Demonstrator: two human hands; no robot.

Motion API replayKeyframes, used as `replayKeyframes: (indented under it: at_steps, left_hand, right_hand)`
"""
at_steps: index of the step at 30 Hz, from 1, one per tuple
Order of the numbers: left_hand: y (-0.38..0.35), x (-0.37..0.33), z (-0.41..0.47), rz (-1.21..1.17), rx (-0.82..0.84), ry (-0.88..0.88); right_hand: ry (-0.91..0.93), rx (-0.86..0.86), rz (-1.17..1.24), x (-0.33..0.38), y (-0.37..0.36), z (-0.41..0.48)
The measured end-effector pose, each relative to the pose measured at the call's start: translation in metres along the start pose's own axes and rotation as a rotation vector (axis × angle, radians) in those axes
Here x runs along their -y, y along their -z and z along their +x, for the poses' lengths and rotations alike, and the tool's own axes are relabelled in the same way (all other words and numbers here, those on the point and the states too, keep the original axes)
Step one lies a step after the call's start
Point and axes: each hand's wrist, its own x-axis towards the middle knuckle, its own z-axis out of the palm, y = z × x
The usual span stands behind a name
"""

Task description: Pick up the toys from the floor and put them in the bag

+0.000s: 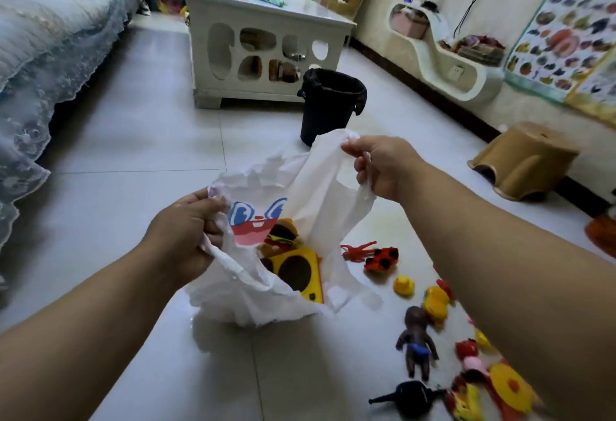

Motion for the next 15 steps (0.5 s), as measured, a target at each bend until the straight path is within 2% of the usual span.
replayKeyframes:
  at_steps: [6,9,15]
  left_hand:
    - [-0.043,0.002,-0.021,0.025,0.105,0.047]
    - [-0.062,0.006,-0.026,0.034,0.105,0.043]
    - [-0.087,0.064,-0.022,0.192,0.056,0.046]
  right_hand:
    - [0.031,0.011,0.058,0.028,0.046,-0.012]
    - [0.047,-0.043,0.089,0.03,0.072,-0.017]
    - [0.009,-0.11,-0.147,-0.039,0.12,-0.018]
